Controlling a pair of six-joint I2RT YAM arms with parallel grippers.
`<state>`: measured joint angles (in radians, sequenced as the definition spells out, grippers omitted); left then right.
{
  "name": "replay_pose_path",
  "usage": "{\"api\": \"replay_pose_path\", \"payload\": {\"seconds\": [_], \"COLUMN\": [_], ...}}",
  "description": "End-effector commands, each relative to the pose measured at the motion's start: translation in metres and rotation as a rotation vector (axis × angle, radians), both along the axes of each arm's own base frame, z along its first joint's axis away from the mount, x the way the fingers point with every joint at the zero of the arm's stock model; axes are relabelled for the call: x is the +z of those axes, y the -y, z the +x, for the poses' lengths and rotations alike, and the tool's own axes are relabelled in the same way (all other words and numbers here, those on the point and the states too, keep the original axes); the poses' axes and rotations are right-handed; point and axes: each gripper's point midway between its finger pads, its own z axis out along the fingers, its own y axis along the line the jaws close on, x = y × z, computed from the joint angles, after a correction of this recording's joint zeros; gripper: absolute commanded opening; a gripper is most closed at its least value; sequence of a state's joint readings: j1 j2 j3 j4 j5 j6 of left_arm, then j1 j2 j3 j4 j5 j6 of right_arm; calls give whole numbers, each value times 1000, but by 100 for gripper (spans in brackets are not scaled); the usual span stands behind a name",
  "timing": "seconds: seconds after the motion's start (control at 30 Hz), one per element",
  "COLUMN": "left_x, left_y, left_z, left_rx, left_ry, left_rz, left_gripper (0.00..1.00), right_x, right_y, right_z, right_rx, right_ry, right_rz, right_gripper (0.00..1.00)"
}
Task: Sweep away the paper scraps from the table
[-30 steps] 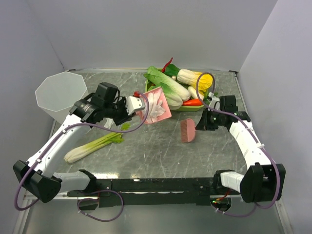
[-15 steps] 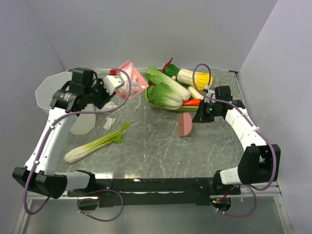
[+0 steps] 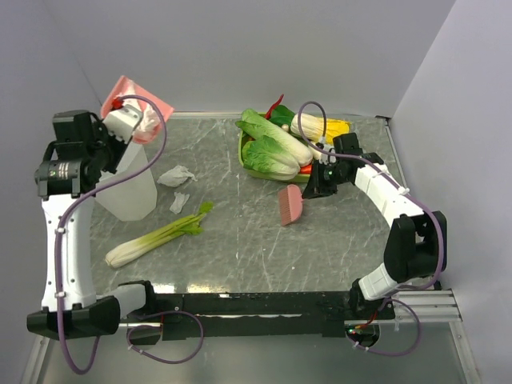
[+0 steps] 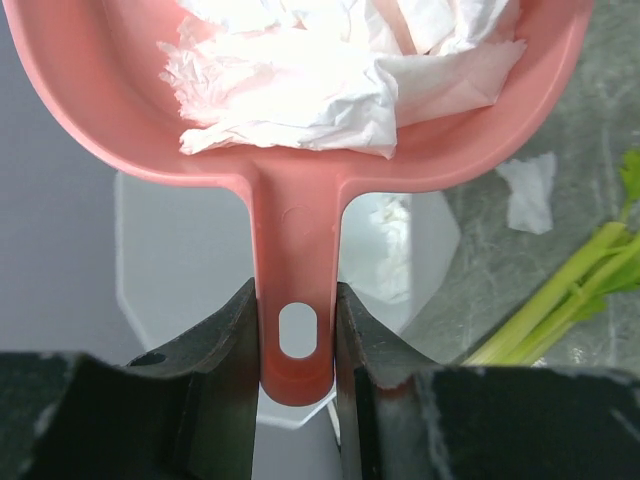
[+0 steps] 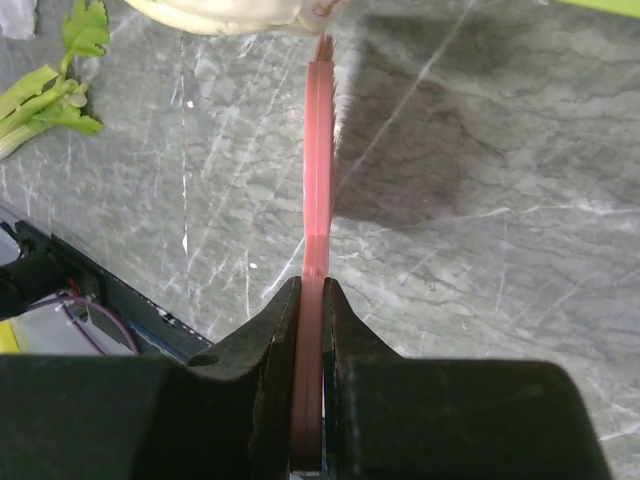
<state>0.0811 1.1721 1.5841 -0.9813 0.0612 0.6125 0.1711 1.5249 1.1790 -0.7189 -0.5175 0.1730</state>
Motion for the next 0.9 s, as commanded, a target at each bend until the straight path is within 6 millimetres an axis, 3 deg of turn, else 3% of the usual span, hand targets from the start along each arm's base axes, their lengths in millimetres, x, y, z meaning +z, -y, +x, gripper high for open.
{"api": "replay_pose_path", "payload": {"seconds": [0.0, 0.17, 0.33, 0.5, 0.7, 0.87], "left_x": [35, 41, 47, 53, 53, 70], "left_y": [-23, -49, -88, -128, -162, -182], "left_z": [-18, -31, -45, -58, -69, -71], "left_rx": [104, 180, 280, 310, 229, 128], "left_ry": [105, 114, 95, 49, -102, -188], "left_rz": [7, 64, 175, 380, 675, 908], "left_gripper": [1, 1, 1, 1, 1, 1], "right_x": [16, 17, 17, 18, 17, 20], "right_y": [-11, -14, -15, -14, -8, -8], "right_z": [10, 8, 7, 5, 3, 0], "right_rx": [11, 21, 27, 25, 12, 22], "right_ry": [46, 50, 52, 65, 93, 108], "right_rz": [30, 28, 27, 24, -22, -18], "right_gripper": [0, 0, 0, 0, 0, 0]}}
